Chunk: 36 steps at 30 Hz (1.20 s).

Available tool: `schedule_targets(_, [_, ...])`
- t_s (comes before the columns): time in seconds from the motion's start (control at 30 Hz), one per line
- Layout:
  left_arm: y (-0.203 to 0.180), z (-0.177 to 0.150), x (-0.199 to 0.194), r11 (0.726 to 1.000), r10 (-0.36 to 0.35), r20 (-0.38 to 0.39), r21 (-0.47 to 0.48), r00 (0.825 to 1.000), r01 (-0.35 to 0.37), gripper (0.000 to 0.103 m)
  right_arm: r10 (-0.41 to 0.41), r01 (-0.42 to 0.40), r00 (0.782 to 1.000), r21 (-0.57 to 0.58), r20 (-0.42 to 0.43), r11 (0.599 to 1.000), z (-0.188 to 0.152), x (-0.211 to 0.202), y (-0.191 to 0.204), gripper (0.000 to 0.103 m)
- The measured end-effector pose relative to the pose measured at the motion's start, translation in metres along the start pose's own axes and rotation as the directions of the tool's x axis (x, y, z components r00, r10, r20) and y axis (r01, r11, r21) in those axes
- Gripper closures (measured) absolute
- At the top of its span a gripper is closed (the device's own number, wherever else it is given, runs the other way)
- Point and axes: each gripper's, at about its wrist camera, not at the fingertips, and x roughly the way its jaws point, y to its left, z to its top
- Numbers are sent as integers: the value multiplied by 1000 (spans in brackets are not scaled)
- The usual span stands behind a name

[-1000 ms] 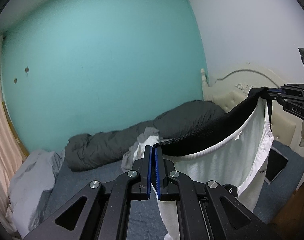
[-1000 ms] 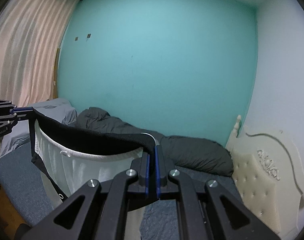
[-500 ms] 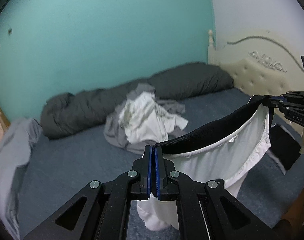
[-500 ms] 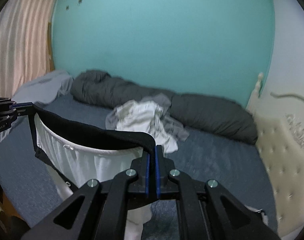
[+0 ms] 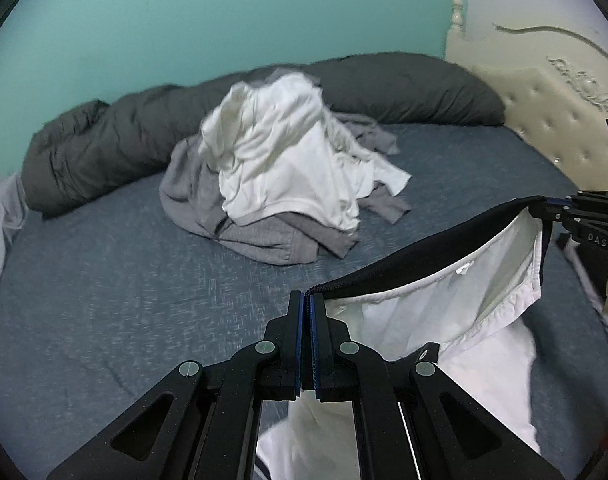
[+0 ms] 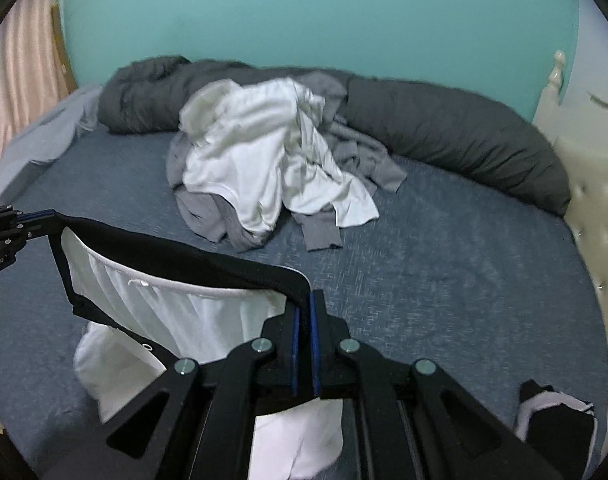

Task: Fold clothes
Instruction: 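Lower the shirt onto the bed beside the pile and open both grippers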

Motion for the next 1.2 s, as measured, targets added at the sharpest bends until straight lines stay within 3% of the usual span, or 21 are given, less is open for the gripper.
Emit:
schedule_targets(0.27, [21, 20, 98, 999, -2, -56, -48, 998, 0, 100, -24, 24, 998, -8, -50, 1000, 21, 93, -14, 99])
schedule_targets(0.5, [30, 35, 157, 998, 10, -85, -61, 996, -15, 100, -46, 46, 994, -3, -101, 999, 38, 168, -29, 99])
schedule_targets(0.9, [39, 64, 213, 993, 78, -87, -77, 993, -85, 100, -127, 126, 990, -25, -63, 992, 81, 230, -43, 99])
schedule_targets(1.1, [36, 46, 234, 995, 69, -101, -67, 992, -76, 99, -122, 119, 984, -31, -127, 992, 67, 269, -41, 99])
schedule_targets(1.2, [37, 38, 237, 996, 39, -99, -73, 994, -46, 97, -75, 74, 985, -10, -153, 997, 54, 284, -42, 99])
